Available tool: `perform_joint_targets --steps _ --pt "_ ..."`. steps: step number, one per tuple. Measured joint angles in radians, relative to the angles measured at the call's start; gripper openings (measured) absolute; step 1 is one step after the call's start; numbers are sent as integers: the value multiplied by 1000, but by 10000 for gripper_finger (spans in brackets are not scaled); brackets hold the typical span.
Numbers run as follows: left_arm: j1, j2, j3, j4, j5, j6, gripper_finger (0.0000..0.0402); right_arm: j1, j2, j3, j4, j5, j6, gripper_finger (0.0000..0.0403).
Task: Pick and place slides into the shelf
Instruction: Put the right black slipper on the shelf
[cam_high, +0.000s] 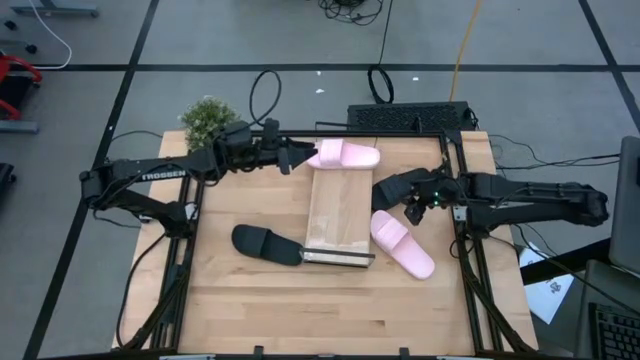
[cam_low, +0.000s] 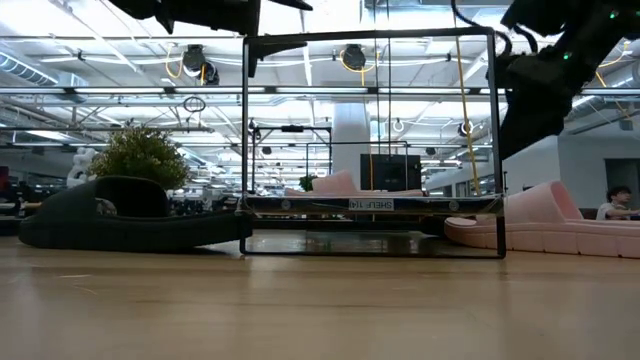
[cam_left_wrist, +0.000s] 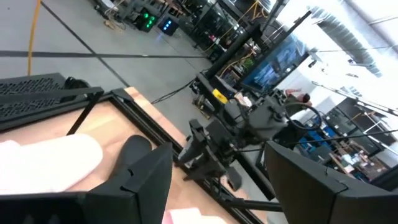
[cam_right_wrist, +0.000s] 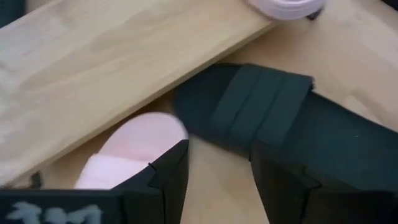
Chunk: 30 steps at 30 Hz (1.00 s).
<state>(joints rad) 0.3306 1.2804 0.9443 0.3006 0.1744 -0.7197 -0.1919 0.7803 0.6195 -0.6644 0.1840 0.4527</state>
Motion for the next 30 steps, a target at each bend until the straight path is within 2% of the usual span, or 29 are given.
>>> perform_joint_targets --steps 5,14,21,30 --pt "-7 0 0 -25 0 1 248 -105 0 -42 44 -8 -40 162" --pt "-6 0 0 -45 1 8 248 -245 0 -128 176 -139 -96 162" --pt "-6 0 0 -53 0 12 248 -298 0 -193 250 -167 -99 163" --pt "-6 0 0 -55 -1 18 248 -319 0 -283 411 -291 -50 163"
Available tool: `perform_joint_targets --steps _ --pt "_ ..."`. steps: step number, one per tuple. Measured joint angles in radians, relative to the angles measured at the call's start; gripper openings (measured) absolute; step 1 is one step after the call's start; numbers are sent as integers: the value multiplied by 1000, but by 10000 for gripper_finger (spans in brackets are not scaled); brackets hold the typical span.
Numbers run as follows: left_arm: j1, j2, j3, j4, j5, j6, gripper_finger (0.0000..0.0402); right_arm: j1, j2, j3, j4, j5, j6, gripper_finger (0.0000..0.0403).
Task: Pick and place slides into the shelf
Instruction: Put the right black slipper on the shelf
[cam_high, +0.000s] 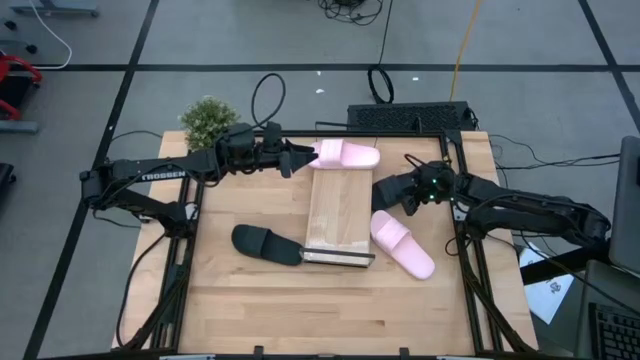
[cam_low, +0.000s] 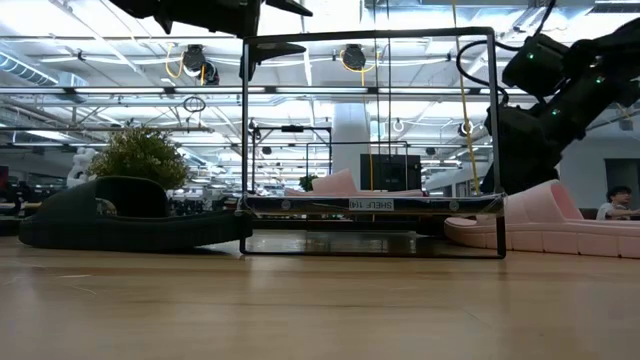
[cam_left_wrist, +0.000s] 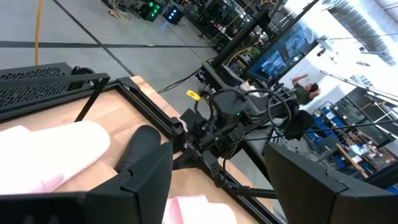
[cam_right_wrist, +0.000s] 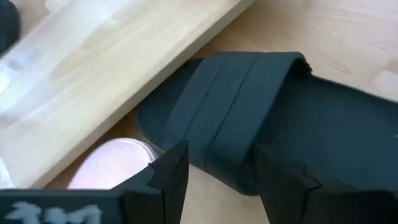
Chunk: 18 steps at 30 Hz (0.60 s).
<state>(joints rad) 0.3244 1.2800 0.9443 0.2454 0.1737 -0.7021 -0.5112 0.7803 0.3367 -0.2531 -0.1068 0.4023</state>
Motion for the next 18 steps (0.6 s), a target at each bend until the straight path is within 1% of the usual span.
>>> perform_joint_targets --steps 4,18 --pt "0 0 0 -20 -17 0 248 0 0 -3 10 -2 4 163" --pt "0 0 0 -19 -19 6 248 0 18 -3 10 6 1 162"
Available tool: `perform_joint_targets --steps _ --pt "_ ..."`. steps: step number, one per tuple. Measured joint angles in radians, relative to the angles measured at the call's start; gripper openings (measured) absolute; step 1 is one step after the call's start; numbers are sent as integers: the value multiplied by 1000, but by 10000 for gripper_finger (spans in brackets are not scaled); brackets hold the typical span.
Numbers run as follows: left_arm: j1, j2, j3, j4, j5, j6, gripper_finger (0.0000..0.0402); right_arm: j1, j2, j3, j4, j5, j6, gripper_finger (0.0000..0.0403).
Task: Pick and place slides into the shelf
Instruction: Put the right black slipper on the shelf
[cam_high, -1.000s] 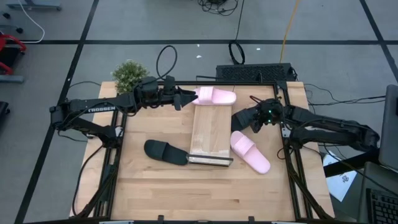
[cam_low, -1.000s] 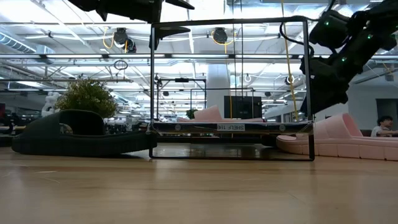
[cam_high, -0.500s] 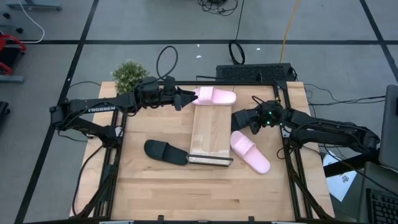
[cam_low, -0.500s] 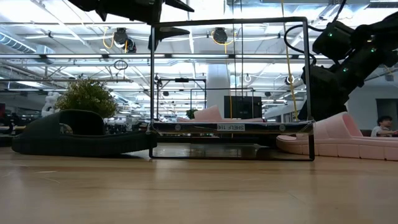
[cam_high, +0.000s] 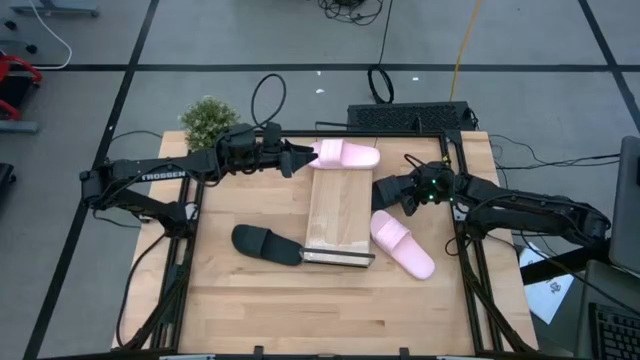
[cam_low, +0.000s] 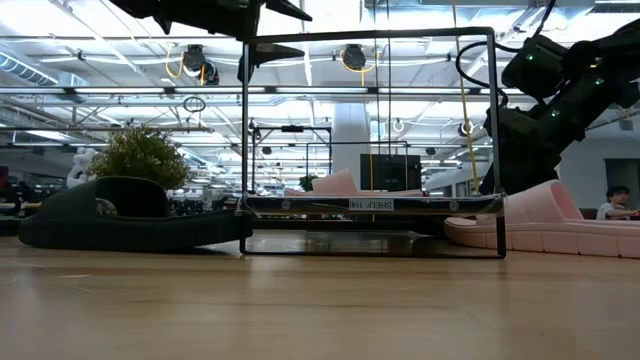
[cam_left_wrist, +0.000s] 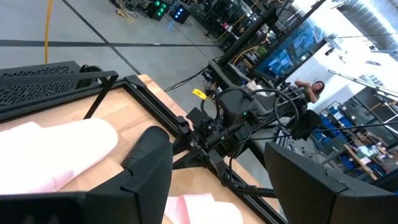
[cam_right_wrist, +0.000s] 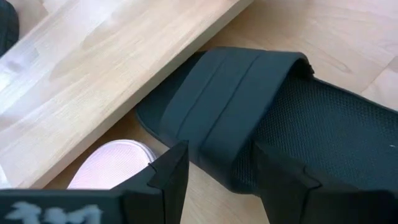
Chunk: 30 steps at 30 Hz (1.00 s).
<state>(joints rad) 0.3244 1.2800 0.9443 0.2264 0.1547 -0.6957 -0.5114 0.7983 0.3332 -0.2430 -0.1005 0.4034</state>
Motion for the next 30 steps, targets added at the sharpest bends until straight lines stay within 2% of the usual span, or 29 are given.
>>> perform_joint_targets --steps 5,14,21,30 --pt "0 0 0 0 0 8 248 0 43 0 8 0 -5 139" --pt "0 0 0 1 0 10 248 -4 69 0 14 27 -45 14" --pt "0 0 0 1 0 11 248 -7 54 0 -38 124 -57 4" --pt "0 0 1 1 1 11 248 -8 -51 9 -179 160 -11 2"
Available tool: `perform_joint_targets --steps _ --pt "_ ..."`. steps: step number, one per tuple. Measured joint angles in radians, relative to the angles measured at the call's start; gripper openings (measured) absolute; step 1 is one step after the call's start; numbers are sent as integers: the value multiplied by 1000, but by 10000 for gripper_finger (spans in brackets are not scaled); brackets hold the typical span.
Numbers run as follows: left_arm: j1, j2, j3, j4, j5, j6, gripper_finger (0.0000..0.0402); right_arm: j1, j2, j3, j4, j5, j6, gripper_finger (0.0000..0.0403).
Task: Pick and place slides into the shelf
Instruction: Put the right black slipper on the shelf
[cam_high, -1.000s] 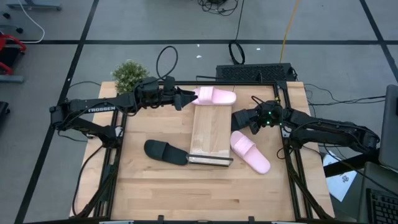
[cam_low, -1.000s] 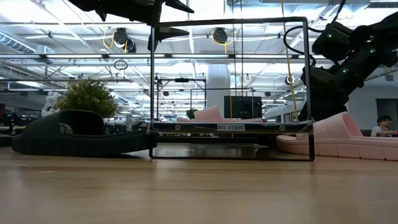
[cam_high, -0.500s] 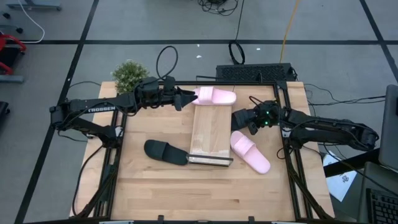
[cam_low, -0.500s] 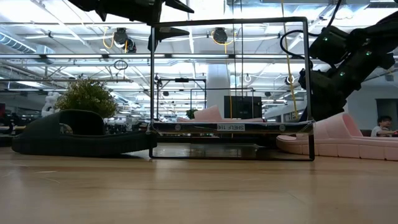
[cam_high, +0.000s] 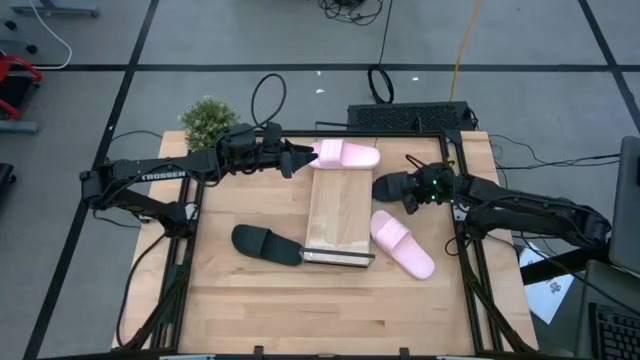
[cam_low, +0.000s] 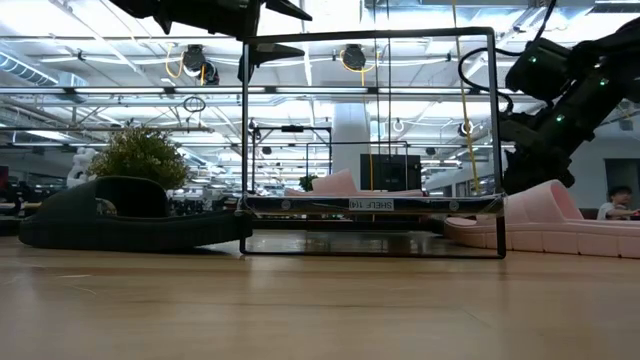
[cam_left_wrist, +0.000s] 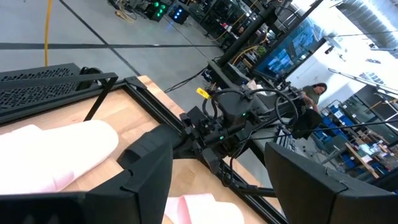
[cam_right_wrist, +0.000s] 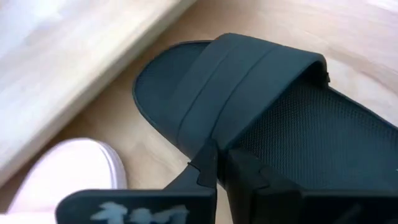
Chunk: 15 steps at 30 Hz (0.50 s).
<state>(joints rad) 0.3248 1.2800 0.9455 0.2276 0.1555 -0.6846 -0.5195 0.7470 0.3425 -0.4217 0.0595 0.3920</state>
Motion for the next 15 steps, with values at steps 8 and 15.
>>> perform_joint_targets --steps 8,15 --pt "1 0 0 0 0 0 248 -1 -78 155 -254 81 18 1" --pt "1 0 0 -7 0 2 248 0 -78 317 -262 77 67 1"
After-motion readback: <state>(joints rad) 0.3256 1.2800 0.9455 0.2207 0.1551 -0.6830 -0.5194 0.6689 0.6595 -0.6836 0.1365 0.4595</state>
